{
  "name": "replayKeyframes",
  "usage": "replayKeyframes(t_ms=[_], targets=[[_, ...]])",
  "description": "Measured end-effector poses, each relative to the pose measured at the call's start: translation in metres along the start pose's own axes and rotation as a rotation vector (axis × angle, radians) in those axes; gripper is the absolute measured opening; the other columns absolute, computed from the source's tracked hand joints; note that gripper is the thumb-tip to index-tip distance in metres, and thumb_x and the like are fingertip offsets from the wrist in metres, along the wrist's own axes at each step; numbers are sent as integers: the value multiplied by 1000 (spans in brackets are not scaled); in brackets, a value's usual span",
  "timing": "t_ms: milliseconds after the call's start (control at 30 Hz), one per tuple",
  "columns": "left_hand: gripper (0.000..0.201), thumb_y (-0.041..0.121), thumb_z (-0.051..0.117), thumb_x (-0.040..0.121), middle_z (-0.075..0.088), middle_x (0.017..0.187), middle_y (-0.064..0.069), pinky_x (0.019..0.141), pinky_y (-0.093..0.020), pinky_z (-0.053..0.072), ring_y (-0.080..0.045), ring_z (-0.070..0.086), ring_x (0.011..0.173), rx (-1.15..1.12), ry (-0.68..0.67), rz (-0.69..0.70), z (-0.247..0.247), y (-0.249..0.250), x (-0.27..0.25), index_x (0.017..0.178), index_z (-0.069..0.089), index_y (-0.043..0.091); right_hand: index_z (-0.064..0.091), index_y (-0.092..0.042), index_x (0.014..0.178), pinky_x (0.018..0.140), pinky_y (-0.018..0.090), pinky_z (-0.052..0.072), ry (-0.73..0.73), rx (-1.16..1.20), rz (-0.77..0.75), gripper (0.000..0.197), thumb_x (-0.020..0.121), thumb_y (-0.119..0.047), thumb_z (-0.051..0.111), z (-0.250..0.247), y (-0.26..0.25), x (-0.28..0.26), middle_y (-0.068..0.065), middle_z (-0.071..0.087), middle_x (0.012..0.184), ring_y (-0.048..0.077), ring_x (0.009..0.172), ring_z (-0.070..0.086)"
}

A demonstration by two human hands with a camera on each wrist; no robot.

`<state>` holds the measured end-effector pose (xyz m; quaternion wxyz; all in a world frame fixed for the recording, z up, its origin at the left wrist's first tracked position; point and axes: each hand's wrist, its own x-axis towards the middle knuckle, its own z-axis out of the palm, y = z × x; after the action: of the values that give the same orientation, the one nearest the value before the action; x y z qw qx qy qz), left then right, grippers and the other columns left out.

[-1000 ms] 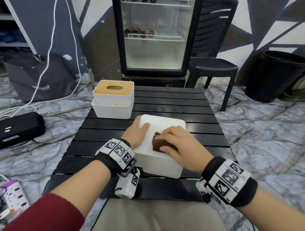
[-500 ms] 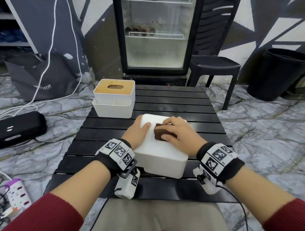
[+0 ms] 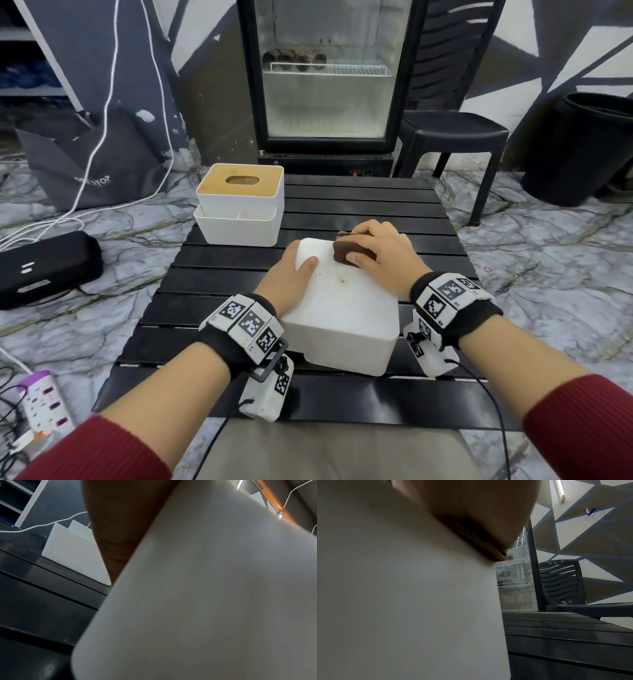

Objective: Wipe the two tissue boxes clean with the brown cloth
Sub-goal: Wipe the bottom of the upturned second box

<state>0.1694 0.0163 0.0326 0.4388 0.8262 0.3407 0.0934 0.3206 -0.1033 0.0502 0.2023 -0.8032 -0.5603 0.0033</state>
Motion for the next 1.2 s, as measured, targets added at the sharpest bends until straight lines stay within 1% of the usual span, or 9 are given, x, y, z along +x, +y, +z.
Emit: replayKeyframes(t_ms=[167,333,533,600,700,800,1000,1100,1200], targets=[[42,37,33,100,52,131,-5,84,-30,33,-18,47,100,20,6,-1,0,1,-2,141,27,29,56,-18,120,90,32,36,-28,99,38,30,91,-28,51,-1,-1,1,-4,46,124,20,109,45],[58,46,44,94,47,138,-3,94,-37,40,-24,49,120,60,33,5,-2,4,-7,144,23,26,54,-24,123,84,25,33,-24,107,77,32,92,-27,50,-1,-3,1,-4,46,123,20,108,46],[71,54,72,68,51,124,15,92,-34,44,-9,49,114,30,-29,239,-3,5,-37,128,38,38,52,-26,125,82,28,36,22,71,190,33,93,-30,46,-2,-5,-7,-1,46,120,26,103,48],[79,55,75,64,48,131,13,95,-33,42,-12,46,121,46,-26,208,-5,0,-39,130,38,34,49,-27,127,83,33,40,30,53,246,34,94,-31,44,-4,-7,-13,2,46,119,27,102,49],[106,53,77,64,29,151,4,100,-28,31,-17,34,135,70,-17,89,-17,-4,-37,148,19,26,47,-27,128,83,36,44,36,47,298,34,94,-32,42,-7,-11,-30,2,44,117,28,97,52],[100,46,76,71,31,151,-1,106,-33,33,-20,38,132,73,-4,42,-30,-8,-31,149,19,23,47,-26,128,81,34,44,33,51,321,35,94,-32,42,-10,-16,-50,1,44,115,25,94,54],[55,37,51,94,50,134,-1,89,-31,38,-23,50,118,29,41,-21,-32,-5,-22,142,30,19,52,-24,125,85,23,39,29,134,145,34,92,-31,48,-22,-31,-74,-5,46,111,14,96,49],[63,38,44,97,33,151,-7,105,-34,33,-27,38,133,-33,46,-60,-24,-1,-17,150,13,20,53,-28,123,91,28,40,-39,148,-16,33,91,-32,50,-22,-45,-76,-6,46,113,14,105,45],[62,35,39,100,24,155,-8,109,-33,24,-26,29,139,-19,59,-51,-18,0,-13,151,8,19,52,-30,125,95,33,39,-101,123,-128,34,91,-33,50,-15,-55,-75,-6,47,119,13,110,41]])
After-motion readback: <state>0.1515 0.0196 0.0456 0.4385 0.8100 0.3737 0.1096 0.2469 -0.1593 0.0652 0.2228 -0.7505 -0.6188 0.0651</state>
